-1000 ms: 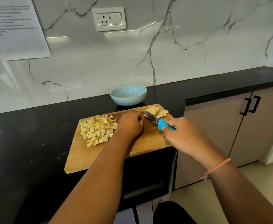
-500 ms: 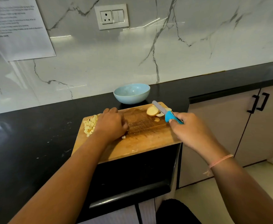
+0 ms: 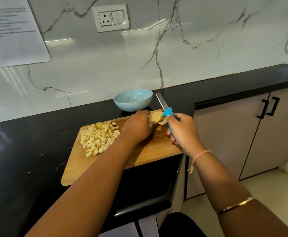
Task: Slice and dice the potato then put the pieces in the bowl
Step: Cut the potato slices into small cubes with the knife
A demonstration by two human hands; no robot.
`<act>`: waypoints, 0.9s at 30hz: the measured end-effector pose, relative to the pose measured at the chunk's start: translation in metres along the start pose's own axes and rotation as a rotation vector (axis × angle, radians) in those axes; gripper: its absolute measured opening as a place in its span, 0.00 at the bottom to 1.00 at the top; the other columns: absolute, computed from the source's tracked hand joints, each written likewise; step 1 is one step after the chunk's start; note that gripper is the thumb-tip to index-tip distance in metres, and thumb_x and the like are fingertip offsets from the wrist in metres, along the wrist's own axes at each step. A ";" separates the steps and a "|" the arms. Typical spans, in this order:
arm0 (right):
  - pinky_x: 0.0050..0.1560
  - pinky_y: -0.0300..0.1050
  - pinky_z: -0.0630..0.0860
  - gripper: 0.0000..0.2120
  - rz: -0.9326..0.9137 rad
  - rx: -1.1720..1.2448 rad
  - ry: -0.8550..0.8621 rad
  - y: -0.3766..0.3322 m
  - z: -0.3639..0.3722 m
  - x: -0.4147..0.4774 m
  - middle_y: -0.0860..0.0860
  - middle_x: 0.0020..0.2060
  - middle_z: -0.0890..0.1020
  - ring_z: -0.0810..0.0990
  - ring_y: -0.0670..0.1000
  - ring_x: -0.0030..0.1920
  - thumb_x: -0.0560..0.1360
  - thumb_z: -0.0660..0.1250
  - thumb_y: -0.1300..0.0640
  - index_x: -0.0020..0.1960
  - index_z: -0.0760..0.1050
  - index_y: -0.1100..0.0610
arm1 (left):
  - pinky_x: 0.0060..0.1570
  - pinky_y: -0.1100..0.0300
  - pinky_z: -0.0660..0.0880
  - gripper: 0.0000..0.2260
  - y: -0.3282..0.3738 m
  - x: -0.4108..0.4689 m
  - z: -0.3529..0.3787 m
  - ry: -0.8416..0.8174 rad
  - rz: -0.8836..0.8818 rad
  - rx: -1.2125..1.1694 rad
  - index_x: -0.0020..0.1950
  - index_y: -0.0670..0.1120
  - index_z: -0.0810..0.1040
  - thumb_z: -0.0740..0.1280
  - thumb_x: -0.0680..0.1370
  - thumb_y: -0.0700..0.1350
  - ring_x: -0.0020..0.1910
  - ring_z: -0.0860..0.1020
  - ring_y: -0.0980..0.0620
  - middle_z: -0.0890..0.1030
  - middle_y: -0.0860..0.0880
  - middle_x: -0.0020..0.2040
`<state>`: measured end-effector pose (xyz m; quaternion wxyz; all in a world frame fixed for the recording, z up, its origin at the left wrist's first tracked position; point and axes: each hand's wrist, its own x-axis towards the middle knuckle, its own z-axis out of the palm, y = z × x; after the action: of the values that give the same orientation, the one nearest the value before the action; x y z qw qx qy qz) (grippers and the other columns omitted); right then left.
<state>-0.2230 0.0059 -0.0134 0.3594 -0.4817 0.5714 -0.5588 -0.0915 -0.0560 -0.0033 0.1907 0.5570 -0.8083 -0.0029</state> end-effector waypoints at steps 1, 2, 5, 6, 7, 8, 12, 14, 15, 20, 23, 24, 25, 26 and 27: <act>0.19 0.35 0.64 0.07 -0.001 0.001 0.001 0.000 0.000 0.000 0.52 0.30 0.75 0.68 0.45 0.22 0.80 0.58 0.53 0.45 0.73 0.49 | 0.59 0.51 0.72 0.21 0.003 0.004 0.004 -0.052 0.010 0.009 0.70 0.45 0.68 0.62 0.80 0.53 0.62 0.73 0.47 0.74 0.45 0.66; 0.19 0.35 0.64 0.07 -0.002 -0.004 0.000 0.001 0.000 0.001 0.52 0.30 0.75 0.68 0.45 0.21 0.80 0.58 0.54 0.47 0.74 0.50 | 0.64 0.49 0.69 0.23 0.006 0.008 0.008 -0.111 0.013 0.040 0.73 0.46 0.63 0.60 0.81 0.53 0.66 0.70 0.45 0.70 0.44 0.70; 0.20 0.34 0.64 0.07 -0.009 -0.028 -0.005 0.002 0.001 0.002 0.52 0.31 0.75 0.68 0.45 0.22 0.80 0.58 0.53 0.51 0.74 0.52 | 0.68 0.43 0.65 0.25 0.009 0.015 0.016 -0.192 -0.018 0.122 0.75 0.45 0.58 0.57 0.82 0.54 0.69 0.66 0.42 0.66 0.42 0.72; 0.20 0.34 0.65 0.07 -0.011 -0.038 -0.005 0.003 0.002 0.002 0.52 0.31 0.75 0.69 0.45 0.22 0.80 0.58 0.53 0.53 0.74 0.52 | 0.67 0.44 0.67 0.23 0.009 0.016 0.018 -0.181 -0.024 0.116 0.74 0.45 0.61 0.57 0.82 0.53 0.67 0.68 0.42 0.68 0.42 0.70; 0.20 0.35 0.65 0.08 -0.011 -0.047 -0.008 0.003 0.002 0.003 0.52 0.32 0.76 0.69 0.45 0.23 0.80 0.58 0.52 0.55 0.74 0.52 | 0.65 0.46 0.69 0.21 0.009 0.017 0.018 -0.162 -0.028 0.100 0.72 0.45 0.64 0.58 0.82 0.53 0.65 0.70 0.43 0.70 0.42 0.68; 0.20 0.35 0.65 0.08 -0.011 -0.050 -0.011 0.003 0.002 0.002 0.52 0.32 0.76 0.69 0.45 0.23 0.80 0.58 0.52 0.55 0.74 0.52 | 0.64 0.49 0.70 0.20 0.008 0.018 0.018 -0.138 -0.027 0.079 0.71 0.45 0.66 0.59 0.81 0.52 0.63 0.71 0.45 0.71 0.42 0.66; 0.21 0.35 0.65 0.08 -0.007 -0.036 -0.025 0.003 0.001 0.002 0.51 0.32 0.75 0.69 0.44 0.23 0.80 0.58 0.53 0.55 0.74 0.53 | 0.59 0.57 0.71 0.23 0.006 0.014 0.015 -0.023 -0.054 -0.064 0.68 0.45 0.71 0.67 0.77 0.54 0.59 0.72 0.49 0.73 0.45 0.63; 0.20 0.34 0.65 0.08 -0.006 -0.026 -0.023 0.003 0.001 0.002 0.51 0.31 0.75 0.68 0.44 0.23 0.80 0.59 0.53 0.55 0.74 0.52 | 0.56 0.58 0.72 0.24 0.003 0.009 0.011 0.033 -0.102 -0.131 0.66 0.45 0.73 0.70 0.74 0.55 0.57 0.73 0.51 0.74 0.46 0.61; 0.20 0.34 0.64 0.07 -0.005 -0.025 -0.025 0.003 0.001 0.002 0.51 0.31 0.75 0.68 0.43 0.22 0.80 0.59 0.52 0.54 0.74 0.52 | 0.55 0.58 0.72 0.23 0.001 0.007 0.009 0.062 -0.134 -0.151 0.64 0.46 0.73 0.71 0.73 0.55 0.57 0.73 0.51 0.75 0.47 0.60; 0.19 0.34 0.64 0.07 -0.012 -0.047 -0.049 0.004 0.001 0.002 0.52 0.31 0.75 0.68 0.42 0.20 0.80 0.59 0.52 0.51 0.74 0.51 | 0.45 0.58 0.73 0.25 -0.013 -0.010 -0.002 0.123 -0.273 -0.050 0.62 0.46 0.73 0.68 0.73 0.61 0.54 0.76 0.50 0.77 0.47 0.56; 0.20 0.34 0.64 0.08 -0.025 -0.085 -0.039 0.004 0.001 0.003 0.52 0.31 0.75 0.68 0.43 0.21 0.80 0.58 0.52 0.51 0.75 0.52 | 0.39 0.58 0.71 0.28 -0.015 -0.015 -0.005 0.117 -0.362 0.040 0.58 0.46 0.74 0.65 0.72 0.68 0.51 0.77 0.49 0.79 0.48 0.51; 0.20 0.34 0.64 0.08 -0.027 -0.098 -0.037 0.004 0.001 0.003 0.52 0.31 0.75 0.68 0.43 0.21 0.80 0.58 0.52 0.50 0.75 0.53 | 0.36 0.59 0.71 0.28 -0.014 -0.016 -0.006 0.100 -0.384 0.065 0.54 0.46 0.75 0.64 0.71 0.69 0.48 0.78 0.49 0.79 0.49 0.48; 0.20 0.35 0.65 0.08 -0.027 -0.109 -0.036 0.003 0.001 0.003 0.52 0.31 0.75 0.68 0.44 0.21 0.80 0.58 0.52 0.50 0.75 0.54 | 0.33 0.60 0.69 0.29 -0.013 -0.017 -0.007 0.070 -0.394 0.093 0.50 0.45 0.76 0.63 0.70 0.71 0.44 0.78 0.50 0.80 0.49 0.44; 0.20 0.35 0.65 0.09 -0.025 -0.119 -0.038 0.003 0.001 0.003 0.52 0.31 0.75 0.68 0.44 0.21 0.80 0.58 0.52 0.51 0.75 0.54 | 0.30 0.60 0.67 0.29 -0.011 -0.018 -0.008 0.042 -0.398 0.110 0.46 0.45 0.77 0.62 0.70 0.72 0.41 0.77 0.50 0.79 0.48 0.41; 0.20 0.35 0.65 0.09 -0.022 -0.127 -0.044 0.003 0.001 0.003 0.52 0.31 0.75 0.68 0.44 0.21 0.80 0.58 0.52 0.52 0.75 0.54 | 0.29 0.60 0.66 0.29 -0.010 -0.019 -0.008 0.032 -0.399 0.099 0.44 0.45 0.77 0.61 0.71 0.72 0.40 0.77 0.50 0.79 0.48 0.40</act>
<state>-0.2229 0.0028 -0.0160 0.3343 -0.5220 0.5923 -0.5148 -0.0741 -0.0410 -0.0036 0.1716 0.7148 -0.6779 0.0083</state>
